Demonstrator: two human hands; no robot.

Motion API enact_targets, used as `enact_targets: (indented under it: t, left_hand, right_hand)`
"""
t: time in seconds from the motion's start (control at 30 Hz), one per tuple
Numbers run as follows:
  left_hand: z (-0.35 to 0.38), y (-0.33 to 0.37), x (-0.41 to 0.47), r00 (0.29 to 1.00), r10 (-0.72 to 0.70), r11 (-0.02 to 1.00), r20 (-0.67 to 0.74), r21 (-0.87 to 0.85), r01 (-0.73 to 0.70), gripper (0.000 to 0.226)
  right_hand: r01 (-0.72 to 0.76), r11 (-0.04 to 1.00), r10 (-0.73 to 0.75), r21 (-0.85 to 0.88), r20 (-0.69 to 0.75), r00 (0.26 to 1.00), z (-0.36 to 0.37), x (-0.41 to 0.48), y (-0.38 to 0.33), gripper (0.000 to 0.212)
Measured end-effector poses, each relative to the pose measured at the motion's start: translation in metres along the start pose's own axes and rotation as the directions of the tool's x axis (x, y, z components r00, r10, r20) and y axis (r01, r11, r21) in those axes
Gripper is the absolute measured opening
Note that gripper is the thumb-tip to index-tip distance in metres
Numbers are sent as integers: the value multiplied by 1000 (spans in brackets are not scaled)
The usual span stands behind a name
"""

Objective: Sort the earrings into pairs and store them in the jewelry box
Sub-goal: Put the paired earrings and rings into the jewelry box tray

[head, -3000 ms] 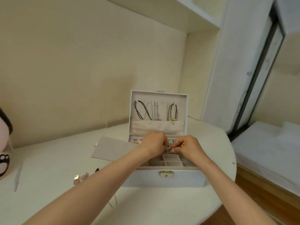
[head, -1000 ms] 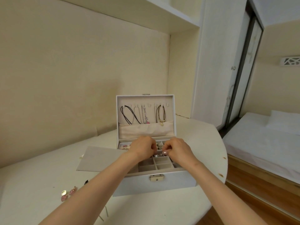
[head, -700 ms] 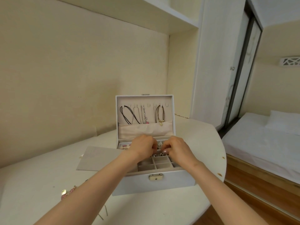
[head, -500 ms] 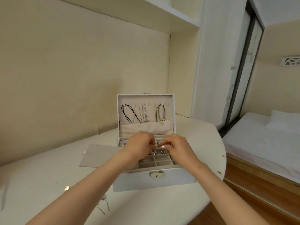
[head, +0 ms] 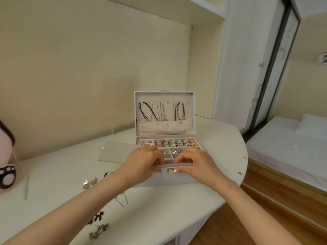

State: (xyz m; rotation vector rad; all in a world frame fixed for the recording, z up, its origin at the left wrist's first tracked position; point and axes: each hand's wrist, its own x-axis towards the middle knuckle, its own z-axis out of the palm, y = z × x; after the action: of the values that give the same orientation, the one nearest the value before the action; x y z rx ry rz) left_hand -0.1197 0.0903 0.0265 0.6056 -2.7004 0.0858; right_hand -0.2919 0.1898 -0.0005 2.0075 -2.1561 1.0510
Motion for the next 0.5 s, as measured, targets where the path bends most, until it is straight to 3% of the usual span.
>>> enact_targets:
  t: [0.13,0.33,0.4,0.5]
  left_hand:
    - [1,5,-5,999,10,998,-53,62,-7,20]
    - [-10,-5,-38,981,143,989,-135,-13,-146,27]
    - [-19,-12,-58,984,132,988,-116,-66,-140,23]
    - [-30,-26,-92,997,61,988,-57,-139,-68,13]
  right_hand:
    - [20,997,-22,-70,-26,999,2,-1,-4,17]
    - [235,968,-249,-84,-280,927,24,-18,-38,14]
    - [284,958,-285,-33,-214,934,38,-28,-51,17]
    - [271,951,-274,147,1,962,58,-41,-70,25]
